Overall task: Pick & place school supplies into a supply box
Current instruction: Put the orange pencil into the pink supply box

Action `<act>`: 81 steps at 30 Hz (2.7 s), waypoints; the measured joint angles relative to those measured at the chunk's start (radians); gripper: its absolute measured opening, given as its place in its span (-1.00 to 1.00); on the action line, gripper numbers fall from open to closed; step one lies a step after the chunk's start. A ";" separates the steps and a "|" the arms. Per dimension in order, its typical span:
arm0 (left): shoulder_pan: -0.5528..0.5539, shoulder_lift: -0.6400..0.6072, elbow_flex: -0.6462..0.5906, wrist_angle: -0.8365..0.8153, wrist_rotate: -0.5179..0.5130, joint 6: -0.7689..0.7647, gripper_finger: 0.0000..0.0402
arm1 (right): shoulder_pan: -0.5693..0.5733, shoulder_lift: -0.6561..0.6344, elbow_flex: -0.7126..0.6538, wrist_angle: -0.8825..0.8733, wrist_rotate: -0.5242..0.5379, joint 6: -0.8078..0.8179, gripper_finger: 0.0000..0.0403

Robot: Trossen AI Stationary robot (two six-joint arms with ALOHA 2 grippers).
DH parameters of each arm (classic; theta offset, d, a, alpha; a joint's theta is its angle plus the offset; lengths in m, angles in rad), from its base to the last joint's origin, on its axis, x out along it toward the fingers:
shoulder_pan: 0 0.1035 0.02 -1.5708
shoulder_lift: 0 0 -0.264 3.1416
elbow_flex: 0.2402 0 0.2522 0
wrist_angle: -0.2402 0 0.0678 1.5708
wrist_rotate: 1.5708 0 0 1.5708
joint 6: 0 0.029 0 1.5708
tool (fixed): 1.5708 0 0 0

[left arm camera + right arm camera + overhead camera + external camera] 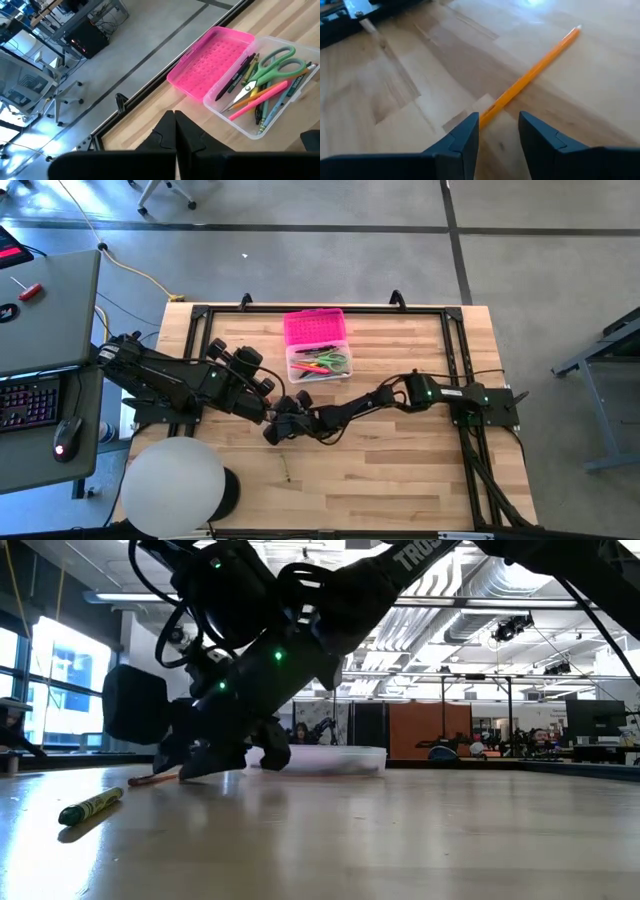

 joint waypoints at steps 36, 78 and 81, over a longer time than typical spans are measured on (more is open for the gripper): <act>0.000 0.000 0.000 0.000 -0.040 -0.002 -0.90 | -0.038 0.032 0.095 -0.279 -0.019 -0.112 -0.41; 0.000 0.000 0.000 0.016 0.085 -0.036 -0.76 | 0.118 -0.049 -0.561 0.513 0.164 -0.206 -0.61; 0.000 0.000 0.000 0.019 0.085 -0.036 -0.76 | 0.097 -0.049 -0.561 0.520 0.152 -0.208 -0.74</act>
